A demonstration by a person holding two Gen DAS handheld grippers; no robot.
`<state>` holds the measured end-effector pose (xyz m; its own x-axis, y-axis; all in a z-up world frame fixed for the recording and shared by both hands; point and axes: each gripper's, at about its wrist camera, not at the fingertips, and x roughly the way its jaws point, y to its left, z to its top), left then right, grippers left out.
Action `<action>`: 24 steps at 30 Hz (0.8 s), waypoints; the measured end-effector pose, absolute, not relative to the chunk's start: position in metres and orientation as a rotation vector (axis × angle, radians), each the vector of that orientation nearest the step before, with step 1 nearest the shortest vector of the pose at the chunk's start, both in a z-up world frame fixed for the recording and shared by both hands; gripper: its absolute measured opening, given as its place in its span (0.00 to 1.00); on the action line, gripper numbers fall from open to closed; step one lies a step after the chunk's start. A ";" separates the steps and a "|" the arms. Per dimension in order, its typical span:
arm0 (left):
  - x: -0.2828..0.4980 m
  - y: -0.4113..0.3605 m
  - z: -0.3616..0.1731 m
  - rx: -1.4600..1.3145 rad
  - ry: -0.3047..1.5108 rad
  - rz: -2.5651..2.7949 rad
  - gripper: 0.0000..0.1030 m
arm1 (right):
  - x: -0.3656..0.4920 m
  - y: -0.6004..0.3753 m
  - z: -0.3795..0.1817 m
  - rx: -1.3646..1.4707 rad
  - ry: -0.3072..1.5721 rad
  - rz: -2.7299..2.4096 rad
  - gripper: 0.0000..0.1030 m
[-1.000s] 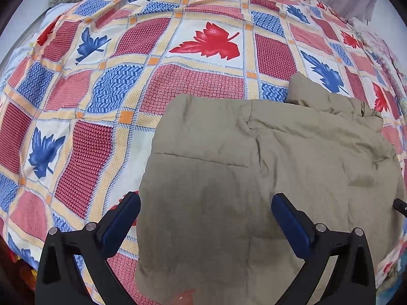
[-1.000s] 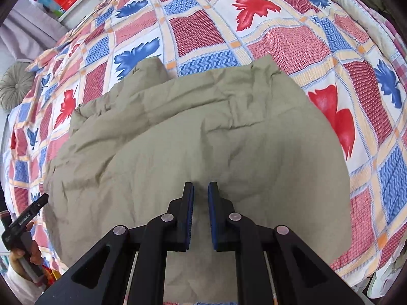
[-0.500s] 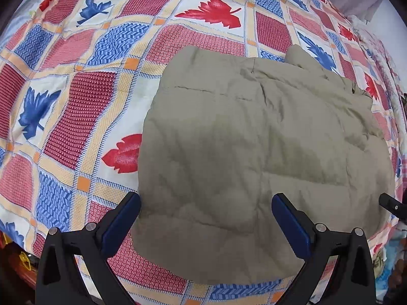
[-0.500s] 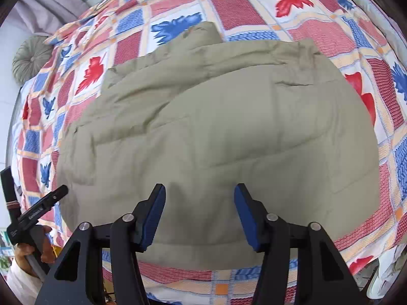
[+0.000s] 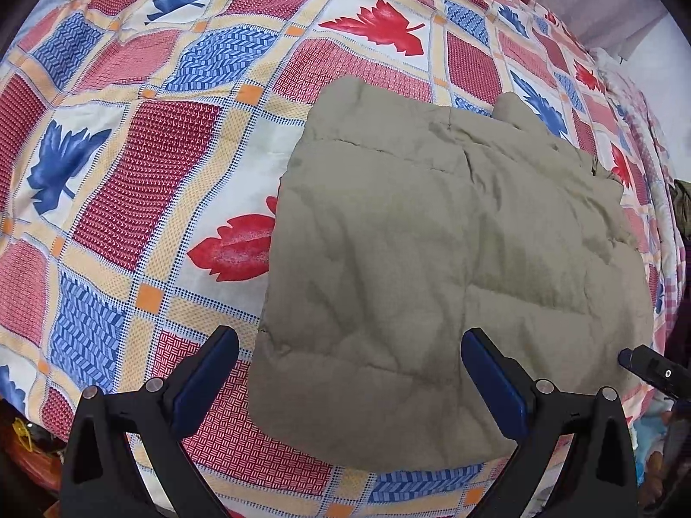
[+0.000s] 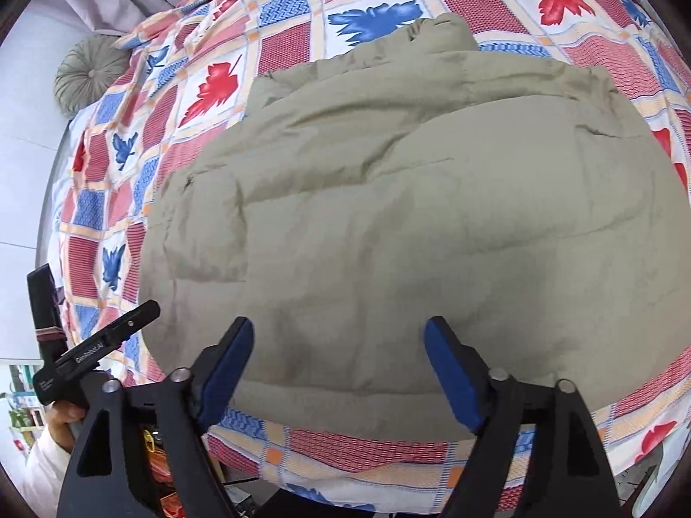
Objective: Fold large clothes
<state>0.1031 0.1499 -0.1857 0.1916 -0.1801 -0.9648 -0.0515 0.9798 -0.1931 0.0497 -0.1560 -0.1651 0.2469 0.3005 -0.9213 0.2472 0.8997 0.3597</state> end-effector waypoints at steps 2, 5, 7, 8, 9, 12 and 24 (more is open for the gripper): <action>0.102 0.153 -0.187 -0.217 1.378 -0.101 1.00 | 0.049 -0.153 -0.168 0.519 1.344 0.059 0.86; 0.101 0.158 -0.188 -0.240 1.374 -0.116 1.00 | 0.048 -0.149 -0.173 0.547 1.354 0.077 0.95; 0.101 0.162 -0.188 -0.261 1.367 -0.139 1.00 | 0.047 -0.145 -0.175 0.553 1.348 0.090 1.00; 0.102 0.166 -0.187 -0.276 1.363 -0.155 1.00 | 0.047 -0.143 -0.176 0.556 1.346 0.102 1.00; 0.103 0.170 -0.188 -0.295 1.358 -0.169 1.00 | 0.048 -0.141 -0.177 0.558 1.350 0.113 1.00; 0.111 0.187 -0.191 -0.383 1.361 -0.227 1.00 | 0.050 -0.138 -0.181 0.560 1.377 0.131 1.00; 0.151 0.208 -0.249 -0.615 1.489 -0.435 1.00 | 0.054 -0.139 -0.194 0.568 1.419 0.126 1.00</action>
<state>0.1515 0.2076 -0.2485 0.0517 -0.6203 -0.7826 -0.1013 0.7764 -0.6221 0.0544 -0.1390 -0.1936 0.1694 0.4122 -0.8952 0.2479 0.8613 0.4434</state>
